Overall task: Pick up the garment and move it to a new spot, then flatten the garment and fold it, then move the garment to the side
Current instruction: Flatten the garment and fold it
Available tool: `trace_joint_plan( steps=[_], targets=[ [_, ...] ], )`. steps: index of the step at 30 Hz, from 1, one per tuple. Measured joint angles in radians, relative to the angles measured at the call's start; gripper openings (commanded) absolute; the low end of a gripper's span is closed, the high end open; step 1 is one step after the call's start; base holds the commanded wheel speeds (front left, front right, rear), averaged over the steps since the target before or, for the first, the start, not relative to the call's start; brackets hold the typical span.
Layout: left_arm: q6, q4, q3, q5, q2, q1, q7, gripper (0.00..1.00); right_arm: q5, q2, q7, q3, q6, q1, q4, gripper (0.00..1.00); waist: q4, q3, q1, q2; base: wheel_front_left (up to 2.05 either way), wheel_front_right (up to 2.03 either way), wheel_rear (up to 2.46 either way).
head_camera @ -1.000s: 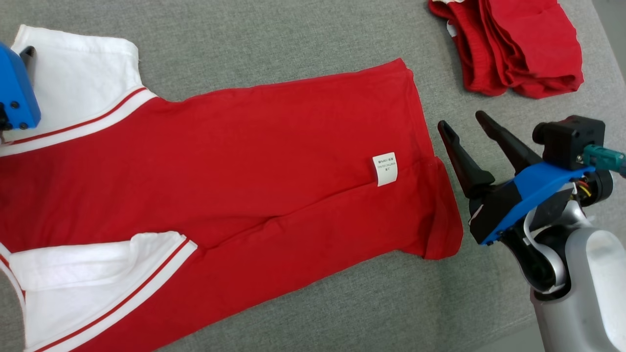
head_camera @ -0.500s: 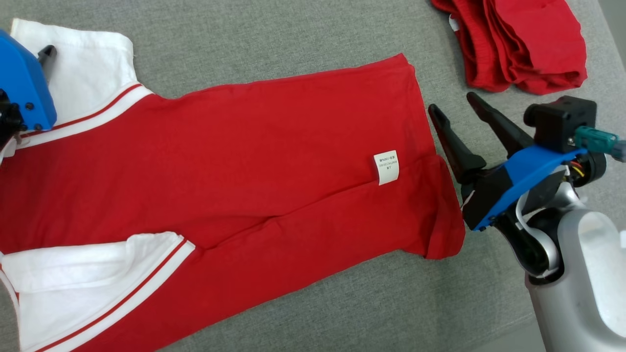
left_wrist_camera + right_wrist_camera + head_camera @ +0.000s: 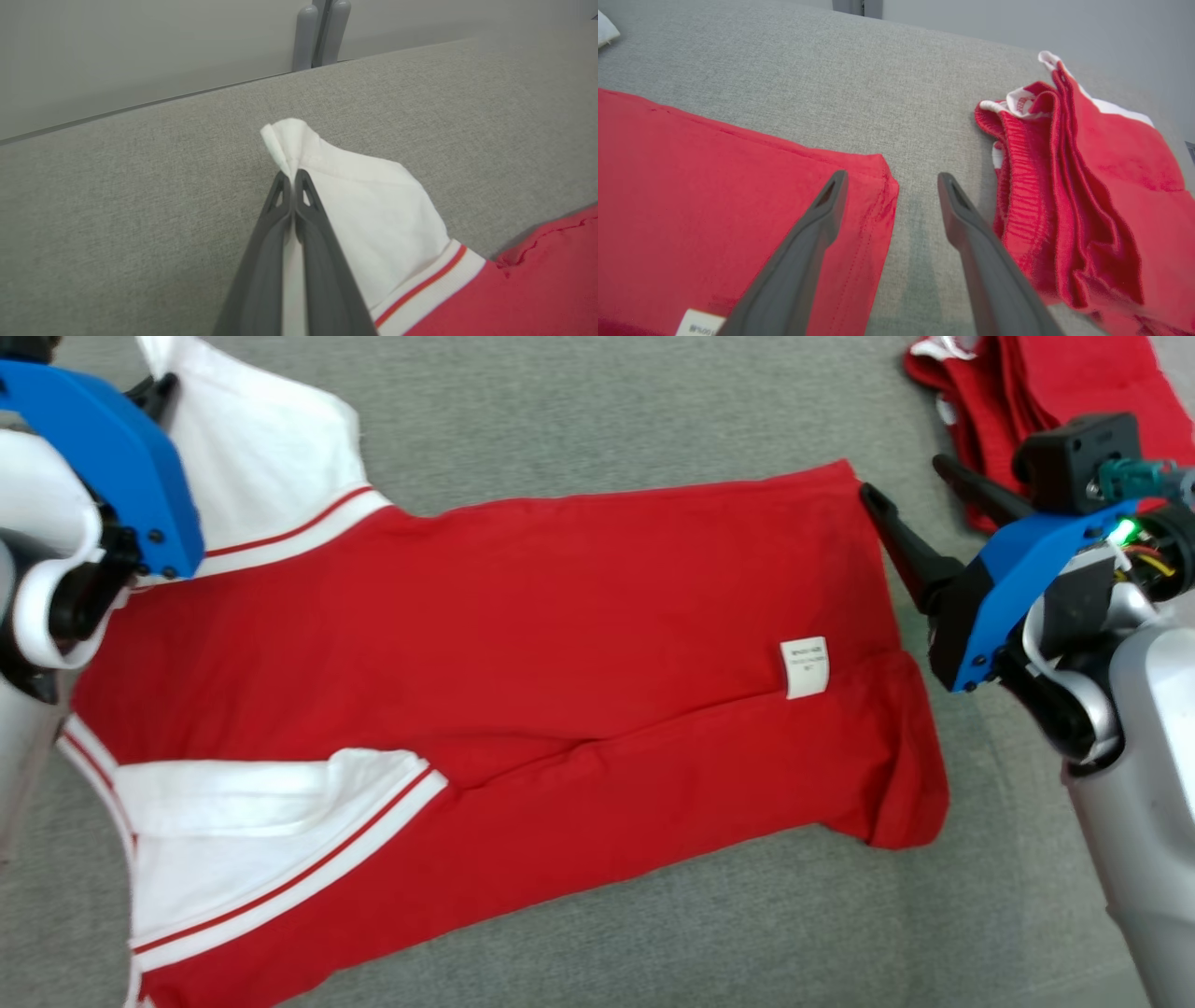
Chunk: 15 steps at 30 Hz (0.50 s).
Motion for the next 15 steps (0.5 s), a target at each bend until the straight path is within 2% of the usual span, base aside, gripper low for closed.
trace_joint_plan(
  steps=[8, 15],
  targets=[
    [-0.035, -0.038, -0.023, 0.002, -0.043, -0.009, -0.05, 0.0, 0.024, -0.071, 0.1, 0.062, 0.0, -0.072, 0.12, 1.0, 0.076, -0.019, 0.0, 0.0, 0.0, 0.0, 0.0],
    [-0.045, -0.066, -0.032, 0.003, -0.064, -0.006, -0.079, 0.0, 0.038, -0.087, 0.146, 0.101, 0.0, -0.123, 0.232, 1.0, 0.113, -0.019, 0.0, 0.0, 0.0, 0.0, 0.0]
  ],
)
